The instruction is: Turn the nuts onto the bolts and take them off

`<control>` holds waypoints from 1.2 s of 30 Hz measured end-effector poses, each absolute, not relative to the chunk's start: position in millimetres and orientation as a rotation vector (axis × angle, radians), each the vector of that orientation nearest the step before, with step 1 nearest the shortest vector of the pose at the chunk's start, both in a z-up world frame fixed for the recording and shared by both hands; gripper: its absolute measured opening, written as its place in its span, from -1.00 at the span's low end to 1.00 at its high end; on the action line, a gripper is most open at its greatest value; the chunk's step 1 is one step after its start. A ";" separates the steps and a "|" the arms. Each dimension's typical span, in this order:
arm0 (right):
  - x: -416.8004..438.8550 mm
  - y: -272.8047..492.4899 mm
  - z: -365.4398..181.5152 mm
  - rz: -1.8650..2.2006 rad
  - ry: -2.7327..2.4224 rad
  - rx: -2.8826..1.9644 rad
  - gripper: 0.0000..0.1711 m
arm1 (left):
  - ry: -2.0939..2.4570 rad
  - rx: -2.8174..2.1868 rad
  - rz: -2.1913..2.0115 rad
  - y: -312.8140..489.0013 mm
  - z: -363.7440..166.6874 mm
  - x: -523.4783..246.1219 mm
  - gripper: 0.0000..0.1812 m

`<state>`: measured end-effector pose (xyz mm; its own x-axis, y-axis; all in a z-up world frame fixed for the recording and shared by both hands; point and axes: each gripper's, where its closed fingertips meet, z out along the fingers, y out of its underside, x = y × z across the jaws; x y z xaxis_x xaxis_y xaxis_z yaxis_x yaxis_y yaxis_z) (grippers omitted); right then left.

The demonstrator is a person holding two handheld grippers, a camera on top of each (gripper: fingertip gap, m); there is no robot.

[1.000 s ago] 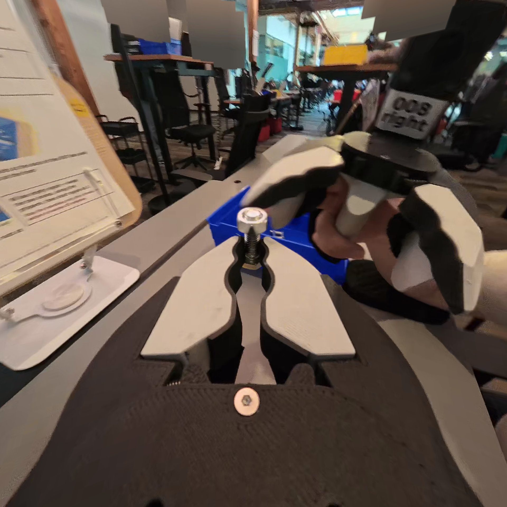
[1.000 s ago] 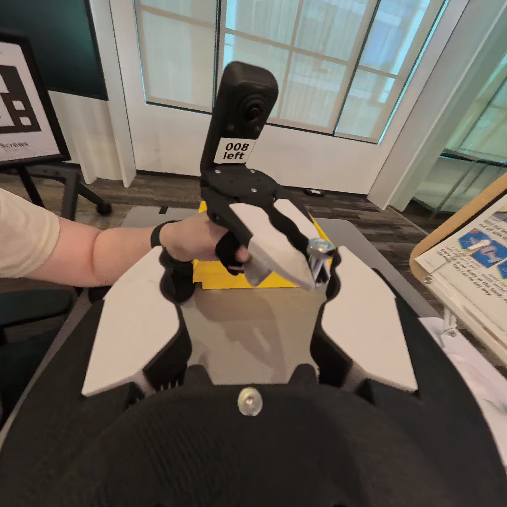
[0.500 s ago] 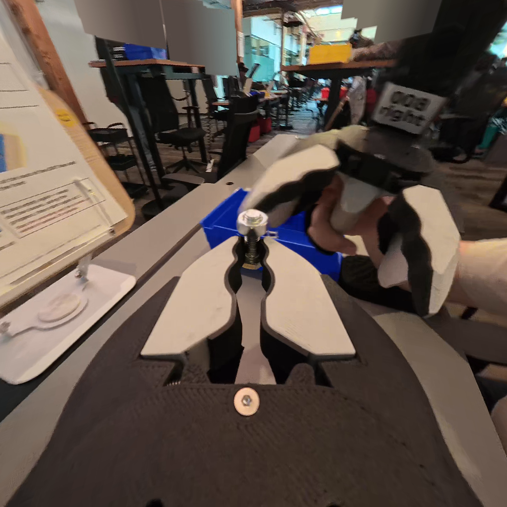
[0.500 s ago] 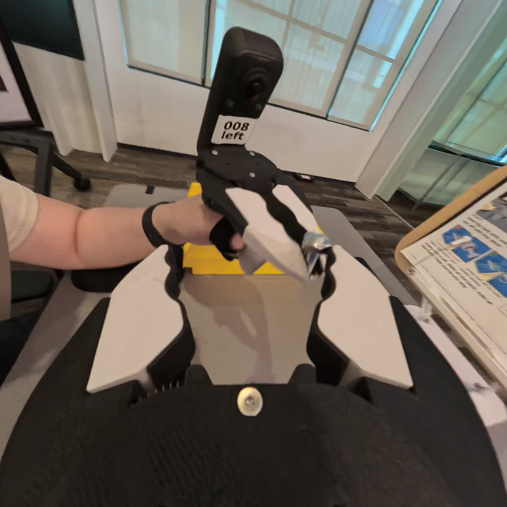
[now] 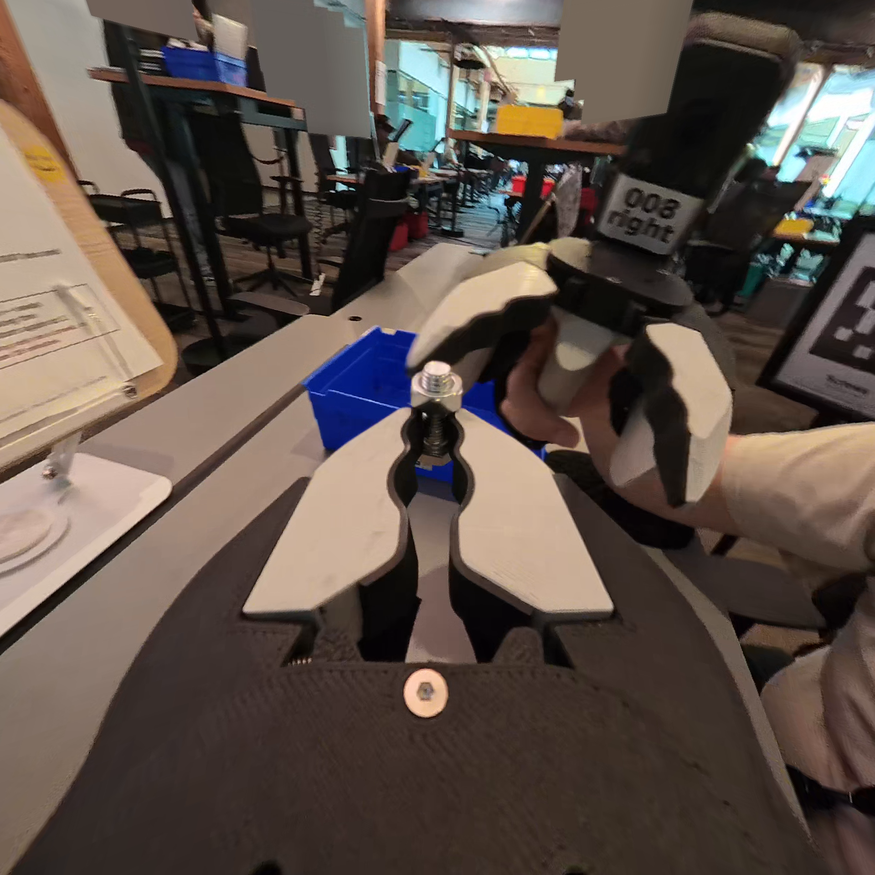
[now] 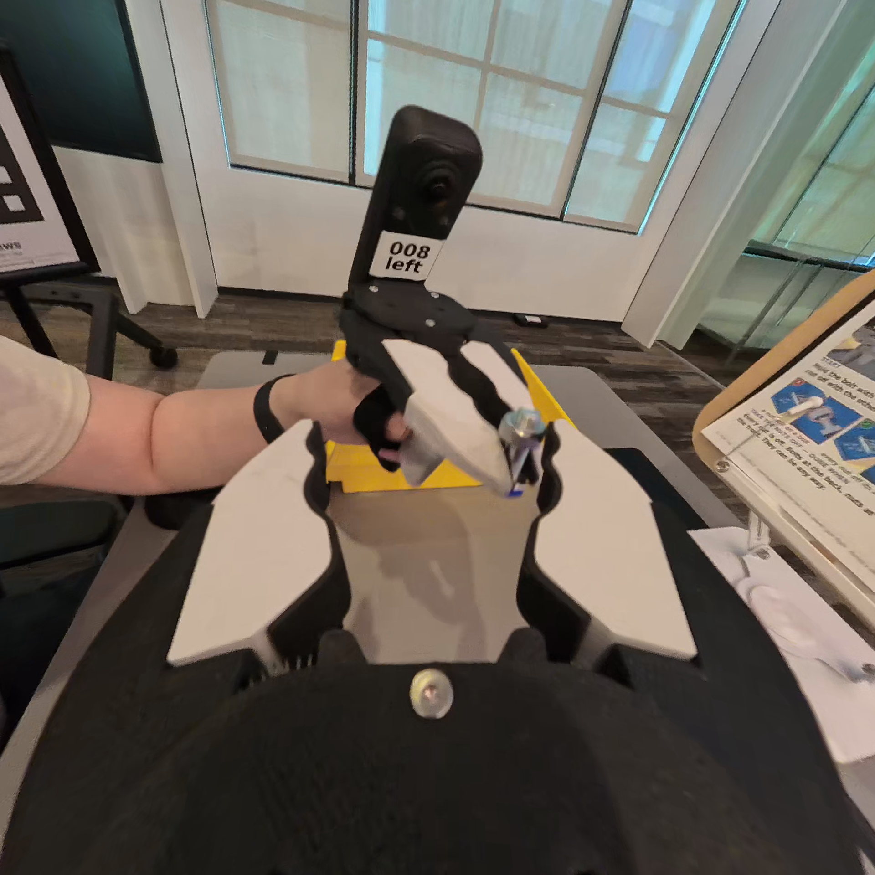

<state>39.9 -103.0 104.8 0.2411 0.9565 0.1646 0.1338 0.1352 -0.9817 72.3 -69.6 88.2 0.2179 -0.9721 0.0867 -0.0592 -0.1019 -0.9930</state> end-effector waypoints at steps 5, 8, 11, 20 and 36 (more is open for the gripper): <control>49.1 -105.7 116.4 0.882 -1.132 -1.289 -0.11 | 0.958 -1.391 -1.260 -68.0 105.5 57.5 -0.90; 45.6 -94.9 108.3 0.837 -1.111 -1.313 -0.13 | 1.038 -1.388 -1.344 -83.8 100.2 70.4 -0.89; 37.6 -97.5 99.4 0.871 -1.146 -1.328 -0.12 | 1.076 -1.403 -1.393 -91.5 93.2 80.4 -0.89; 58.9 -90.2 119.1 0.884 -1.056 -1.323 -0.47 | 1.124 -1.435 -1.397 -94.5 89.4 78.3 -0.90; 62.9 -86.8 106.9 1.140 -1.043 -1.459 -0.88 | 1.195 -1.431 -1.349 -100.5 80.4 86.6 -0.89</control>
